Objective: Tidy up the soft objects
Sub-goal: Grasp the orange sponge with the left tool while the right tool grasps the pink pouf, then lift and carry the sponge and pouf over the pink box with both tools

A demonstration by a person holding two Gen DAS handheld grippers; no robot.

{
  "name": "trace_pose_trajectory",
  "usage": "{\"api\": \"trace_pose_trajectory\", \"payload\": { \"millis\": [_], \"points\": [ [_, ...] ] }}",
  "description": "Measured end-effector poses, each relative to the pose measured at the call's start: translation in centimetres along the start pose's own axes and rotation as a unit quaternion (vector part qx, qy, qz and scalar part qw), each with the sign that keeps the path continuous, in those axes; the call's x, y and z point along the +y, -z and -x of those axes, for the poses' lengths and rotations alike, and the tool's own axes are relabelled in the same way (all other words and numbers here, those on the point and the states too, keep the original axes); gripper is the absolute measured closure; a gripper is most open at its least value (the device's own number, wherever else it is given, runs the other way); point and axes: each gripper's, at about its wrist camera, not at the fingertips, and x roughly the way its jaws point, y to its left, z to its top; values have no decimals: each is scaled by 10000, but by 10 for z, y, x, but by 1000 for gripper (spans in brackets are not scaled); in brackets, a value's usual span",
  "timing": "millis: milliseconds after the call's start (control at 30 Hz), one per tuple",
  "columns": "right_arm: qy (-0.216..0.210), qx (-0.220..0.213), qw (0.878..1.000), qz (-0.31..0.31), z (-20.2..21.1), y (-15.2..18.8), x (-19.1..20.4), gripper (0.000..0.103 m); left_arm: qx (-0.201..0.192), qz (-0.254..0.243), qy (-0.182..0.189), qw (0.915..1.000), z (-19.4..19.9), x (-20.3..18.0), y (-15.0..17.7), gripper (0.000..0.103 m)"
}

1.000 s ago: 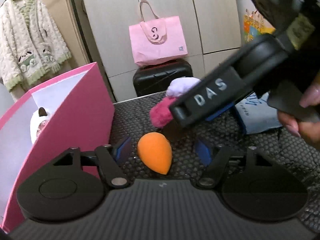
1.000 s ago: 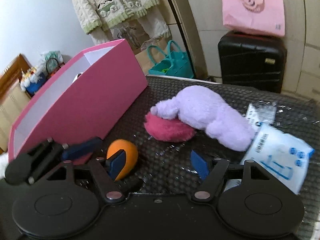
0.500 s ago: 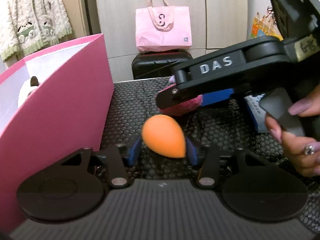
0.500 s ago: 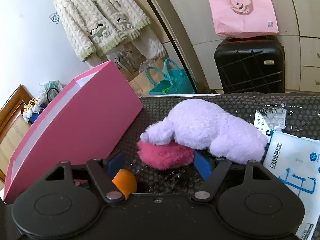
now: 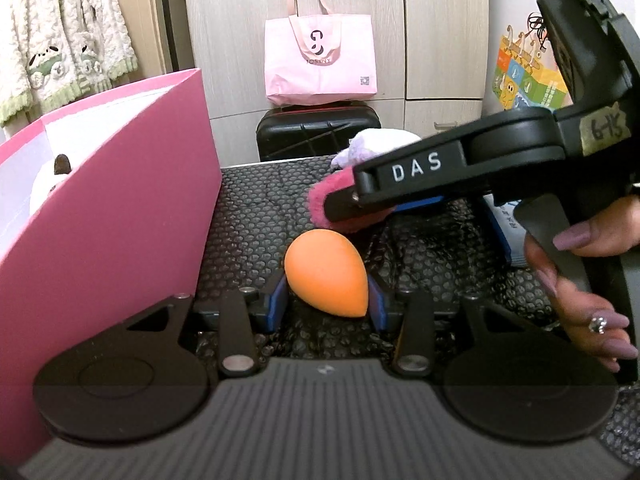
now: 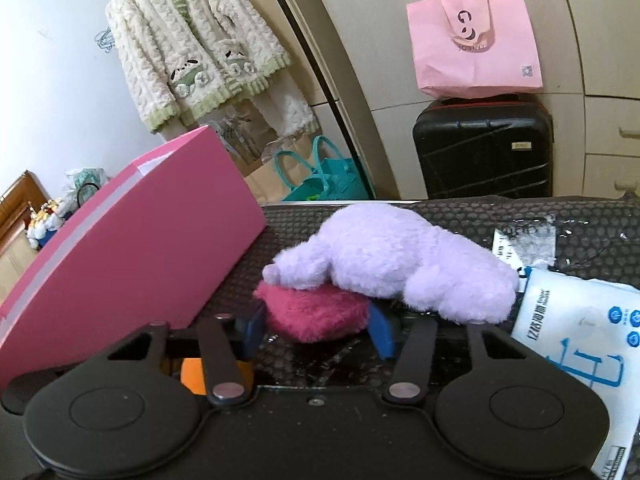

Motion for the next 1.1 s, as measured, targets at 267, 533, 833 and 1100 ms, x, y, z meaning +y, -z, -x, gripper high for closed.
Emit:
{"api": "trace_pose_trajectory", "payload": {
  "millis": [267,533,833,1100],
  "points": [
    [244,240,9974,630,7,5,25,55,-208,-297,-165,9992,12,-6,3,64],
    [374,252,9963,735,35,18,36,55,-35,-212,202,9996,32,-1,11,64],
    [345,131,9961,805,64,36,49,55,-73,-153,454,9988,55,3,17,64],
    [536,-59,9967,600,97,61,55,54,10,-149,726,9972,72,5,22,64]
  ]
}}
